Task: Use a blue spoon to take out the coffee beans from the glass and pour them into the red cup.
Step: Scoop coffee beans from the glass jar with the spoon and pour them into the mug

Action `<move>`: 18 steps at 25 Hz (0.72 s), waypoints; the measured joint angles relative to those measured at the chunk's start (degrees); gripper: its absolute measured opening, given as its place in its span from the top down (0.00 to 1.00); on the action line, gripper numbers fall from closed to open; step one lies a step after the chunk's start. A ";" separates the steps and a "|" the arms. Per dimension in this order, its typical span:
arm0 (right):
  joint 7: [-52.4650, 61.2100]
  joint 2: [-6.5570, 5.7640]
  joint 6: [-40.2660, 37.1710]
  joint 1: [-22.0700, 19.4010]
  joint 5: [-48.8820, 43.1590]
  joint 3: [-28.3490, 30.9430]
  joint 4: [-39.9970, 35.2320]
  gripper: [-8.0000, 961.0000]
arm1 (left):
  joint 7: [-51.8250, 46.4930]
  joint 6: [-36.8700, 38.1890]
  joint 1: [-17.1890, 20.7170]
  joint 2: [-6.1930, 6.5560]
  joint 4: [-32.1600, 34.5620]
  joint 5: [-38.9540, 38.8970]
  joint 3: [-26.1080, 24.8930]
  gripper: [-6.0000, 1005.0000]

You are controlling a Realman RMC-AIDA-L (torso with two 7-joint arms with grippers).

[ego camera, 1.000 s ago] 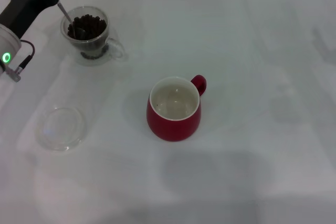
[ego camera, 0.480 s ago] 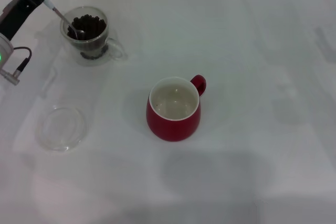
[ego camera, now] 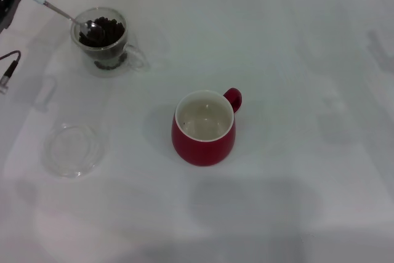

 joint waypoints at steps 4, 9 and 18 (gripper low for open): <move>0.00 0.00 0.27 0.20 0.51 0.00 -0.03 0.11 | -3.64 0.29 0.10 0.43 -0.07 -0.24 -0.01 0.86; 0.00 0.00 0.30 0.23 0.70 0.00 -0.14 0.11 | -6.13 2.42 0.22 0.55 -0.18 -0.26 0.00 0.86; 0.00 0.00 0.32 0.23 0.70 0.00 -0.07 0.11 | -11.37 9.30 0.27 0.57 -0.73 4.42 0.08 0.86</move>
